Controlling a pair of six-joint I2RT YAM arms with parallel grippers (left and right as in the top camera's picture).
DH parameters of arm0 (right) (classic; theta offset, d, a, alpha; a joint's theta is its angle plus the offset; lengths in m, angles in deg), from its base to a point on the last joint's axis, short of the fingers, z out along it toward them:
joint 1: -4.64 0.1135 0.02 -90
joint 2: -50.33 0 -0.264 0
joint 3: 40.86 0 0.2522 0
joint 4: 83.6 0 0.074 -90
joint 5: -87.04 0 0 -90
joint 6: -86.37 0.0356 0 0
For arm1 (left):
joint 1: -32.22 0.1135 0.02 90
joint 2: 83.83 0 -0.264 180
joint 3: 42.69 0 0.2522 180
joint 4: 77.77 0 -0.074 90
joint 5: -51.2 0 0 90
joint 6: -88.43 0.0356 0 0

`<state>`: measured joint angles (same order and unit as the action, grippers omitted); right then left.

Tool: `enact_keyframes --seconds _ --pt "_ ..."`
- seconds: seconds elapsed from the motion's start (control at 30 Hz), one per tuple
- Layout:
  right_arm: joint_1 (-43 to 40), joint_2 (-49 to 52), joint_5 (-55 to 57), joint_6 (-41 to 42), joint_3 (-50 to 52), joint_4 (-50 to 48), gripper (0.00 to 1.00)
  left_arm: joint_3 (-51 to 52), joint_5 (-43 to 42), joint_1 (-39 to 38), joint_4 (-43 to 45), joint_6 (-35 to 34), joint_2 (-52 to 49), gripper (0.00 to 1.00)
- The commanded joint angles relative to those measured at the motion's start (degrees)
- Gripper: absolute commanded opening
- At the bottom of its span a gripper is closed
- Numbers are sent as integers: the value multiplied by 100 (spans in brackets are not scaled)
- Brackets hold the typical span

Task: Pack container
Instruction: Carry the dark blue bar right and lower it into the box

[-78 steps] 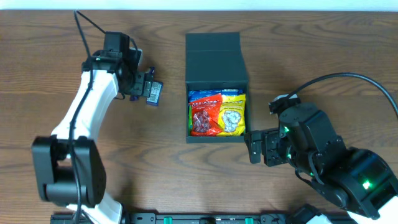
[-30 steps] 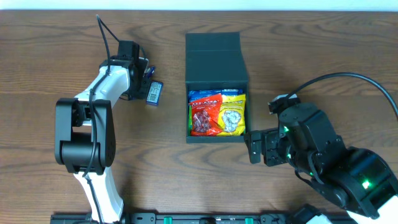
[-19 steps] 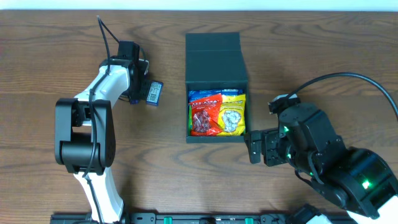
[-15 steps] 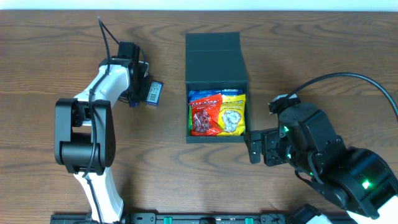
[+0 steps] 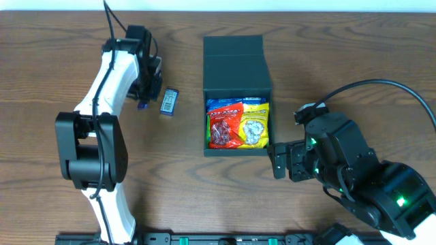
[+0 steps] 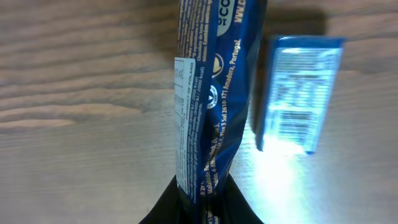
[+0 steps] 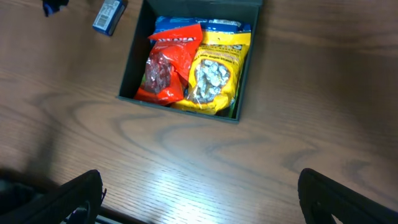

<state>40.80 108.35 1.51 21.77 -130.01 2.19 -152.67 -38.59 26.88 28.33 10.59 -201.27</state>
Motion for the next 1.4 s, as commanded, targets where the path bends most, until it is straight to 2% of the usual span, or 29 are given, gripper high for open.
enact_keyframes --seconds 0.0,0.4,0.67,0.77,0.97,1.23,1.27,1.33,1.37 --pt "-42 2 0 -61 -76 2 99 -402 -31 -238 -205 203 79 6" --pt "-42 0 0 -63 -76 2 99 -507 -476 -1510 -273 2164 356 6" --pt "-42 0 0 -61 -76 2 99 -507 -474 -2262 -66 3840 356 6" --pt "-42 0 0 -61 -76 4 99 -507 -472 -2420 160 4306 356 10" --pt "-42 0 0 -61 -76 4 99 -507 -802 -2481 789 4636 356 7" --pt "-42 0 0 -61 -76 2 99 -503 -1080 -2481 776 4828 345 6" --pt "-42 2 0 -63 -76 2 99 -498 -1082 -2481 774 4828 345 10" --pt "-42 0 0 -63 -76 4 99 -492 -1080 -2481 776 4800 345 49" --pt "-42 2 0 -61 -76 2 99 -492 -1078 -2481 778 4754 345 95"
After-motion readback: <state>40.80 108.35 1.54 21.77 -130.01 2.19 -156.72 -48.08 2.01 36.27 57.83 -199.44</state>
